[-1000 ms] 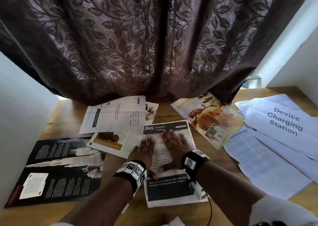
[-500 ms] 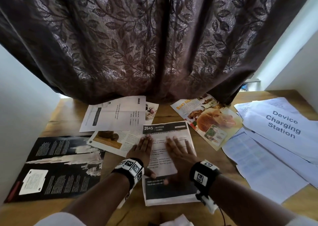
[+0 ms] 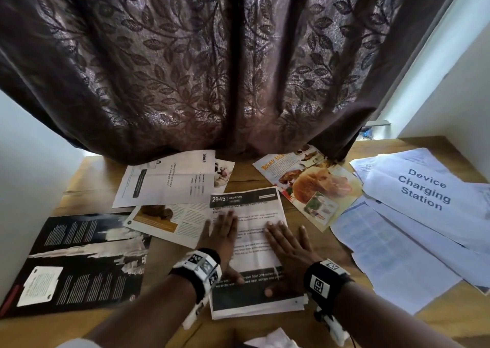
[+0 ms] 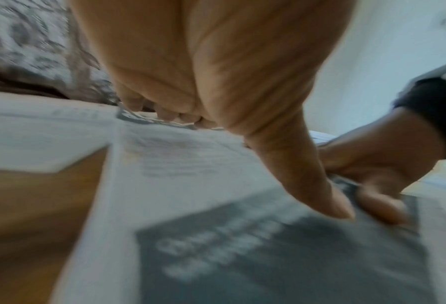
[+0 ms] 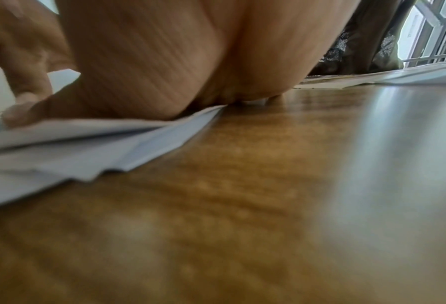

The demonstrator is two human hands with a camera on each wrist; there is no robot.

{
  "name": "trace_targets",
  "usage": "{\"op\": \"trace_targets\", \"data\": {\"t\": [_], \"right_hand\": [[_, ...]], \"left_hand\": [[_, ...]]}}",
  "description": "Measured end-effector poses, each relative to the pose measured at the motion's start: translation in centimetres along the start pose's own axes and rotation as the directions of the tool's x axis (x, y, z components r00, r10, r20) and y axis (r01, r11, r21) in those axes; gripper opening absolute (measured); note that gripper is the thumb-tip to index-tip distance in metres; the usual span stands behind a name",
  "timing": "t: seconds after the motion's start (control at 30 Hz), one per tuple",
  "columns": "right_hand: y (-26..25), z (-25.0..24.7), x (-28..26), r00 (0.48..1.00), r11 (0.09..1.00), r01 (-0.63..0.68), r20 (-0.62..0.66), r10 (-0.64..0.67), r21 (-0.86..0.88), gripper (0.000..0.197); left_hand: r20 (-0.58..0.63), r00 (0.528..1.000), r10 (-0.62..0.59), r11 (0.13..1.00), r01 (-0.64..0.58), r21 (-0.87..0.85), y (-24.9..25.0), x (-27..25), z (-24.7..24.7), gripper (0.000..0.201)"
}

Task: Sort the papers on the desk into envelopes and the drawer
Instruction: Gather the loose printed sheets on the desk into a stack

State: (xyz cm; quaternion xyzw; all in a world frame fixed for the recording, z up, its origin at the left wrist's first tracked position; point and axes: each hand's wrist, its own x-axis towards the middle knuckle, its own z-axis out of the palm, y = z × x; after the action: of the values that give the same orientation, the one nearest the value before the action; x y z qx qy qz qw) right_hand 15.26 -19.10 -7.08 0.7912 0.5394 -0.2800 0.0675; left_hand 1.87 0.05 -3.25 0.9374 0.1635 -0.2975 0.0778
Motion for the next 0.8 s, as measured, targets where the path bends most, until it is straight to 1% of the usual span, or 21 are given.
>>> {"op": "trace_targets", "data": {"t": [0.07,0.13,0.2,0.27,0.37,0.53,0.63,0.7,0.73,0.8], "right_hand": [[0.0,0.0,0.1,1.000,1.000,0.000,-0.003,0.000,-0.022,0.144],[-0.1,0.1,0.0,1.000,0.999,-0.003,-0.019,0.002,-0.047,0.142],[0.0,0.3,-0.1,1.000,0.999,-0.005,-0.028,0.004,-0.051,0.143],[0.1,0.3,0.0,1.000,0.999,0.001,-0.029,-0.002,-0.046,0.145],[0.2,0.1,0.0,1.000,1.000,0.010,-0.023,-0.011,-0.020,0.144],[0.4,0.0,0.0,1.000,1.000,0.019,-0.008,-0.019,0.014,0.143],[0.4,-0.2,-0.1,1.000,0.999,0.024,-0.004,-0.023,0.023,0.143],[0.3,-0.2,-0.2,1.000,0.999,0.024,-0.005,-0.024,0.023,0.143],[0.3,-0.2,-0.2,1.000,1.000,0.022,-0.003,-0.022,0.022,0.143],[0.2,-0.2,-0.2,1.000,1.000,0.017,0.003,-0.017,0.019,0.143]], "left_hand": [[-0.025,0.998,0.064,0.996,-0.065,-0.056,2.9,-0.2,0.9,0.157],[-0.019,0.992,0.123,0.986,-0.125,-0.107,5.2,-0.1,2.5,0.160],[-0.020,0.988,0.153,0.983,-0.154,-0.100,5.8,0.1,3.9,0.166],[-0.041,0.987,0.154,0.983,-0.157,-0.094,4.8,0.2,4.7,0.168],[-0.069,0.991,0.117,0.987,-0.124,-0.098,2.1,-0.2,4.5,0.165],[-0.023,1.000,-0.016,0.993,0.013,-0.118,-2.2,-0.5,2.4,0.166],[0.025,0.997,-0.074,0.993,0.076,-0.095,-3.1,0.2,1.4,0.168],[0.025,0.992,-0.123,0.988,0.125,-0.091,-3.1,1.1,0.6,0.170],[0.011,0.992,-0.127,0.988,0.128,-0.083,-2.8,1.5,0.3,0.170],[-0.020,0.996,-0.085,0.995,0.083,-0.063,-2.1,2.2,-0.3,0.169]]}}
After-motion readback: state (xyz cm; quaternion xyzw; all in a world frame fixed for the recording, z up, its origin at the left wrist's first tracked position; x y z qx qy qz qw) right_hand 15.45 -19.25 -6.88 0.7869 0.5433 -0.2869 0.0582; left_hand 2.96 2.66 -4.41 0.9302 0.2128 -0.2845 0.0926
